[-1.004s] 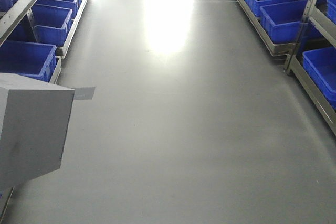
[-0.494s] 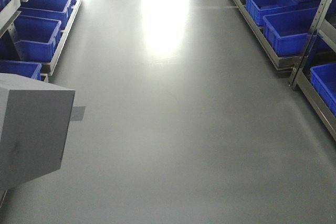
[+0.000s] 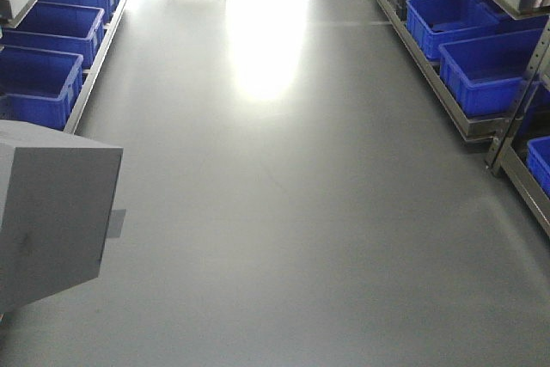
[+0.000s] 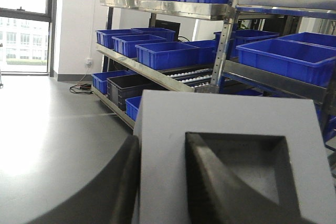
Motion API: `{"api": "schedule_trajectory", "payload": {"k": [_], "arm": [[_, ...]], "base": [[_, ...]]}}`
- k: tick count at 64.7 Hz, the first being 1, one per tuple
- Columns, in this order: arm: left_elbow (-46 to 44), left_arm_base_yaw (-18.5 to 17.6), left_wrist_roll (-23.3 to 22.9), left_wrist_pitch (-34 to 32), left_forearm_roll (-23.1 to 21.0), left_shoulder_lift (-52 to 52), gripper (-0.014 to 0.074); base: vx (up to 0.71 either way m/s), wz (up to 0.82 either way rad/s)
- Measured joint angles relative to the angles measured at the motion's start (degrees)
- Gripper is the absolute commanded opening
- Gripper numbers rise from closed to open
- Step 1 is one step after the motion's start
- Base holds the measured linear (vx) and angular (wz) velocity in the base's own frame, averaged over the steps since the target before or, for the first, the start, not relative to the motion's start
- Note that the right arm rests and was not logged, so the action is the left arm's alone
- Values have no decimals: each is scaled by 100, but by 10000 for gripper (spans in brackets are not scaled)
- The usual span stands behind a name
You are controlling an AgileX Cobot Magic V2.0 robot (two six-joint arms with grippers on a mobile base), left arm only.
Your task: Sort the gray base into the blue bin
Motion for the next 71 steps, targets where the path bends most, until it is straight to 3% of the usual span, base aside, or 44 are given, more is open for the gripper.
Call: {"api": "schedule_trajectory", "payload": {"k": [35,71], "arm": [[0,0,0,38,0,0,-5],[0,0,0,38,0,0,-5]], "base": [[38,9],[31,64]]}}
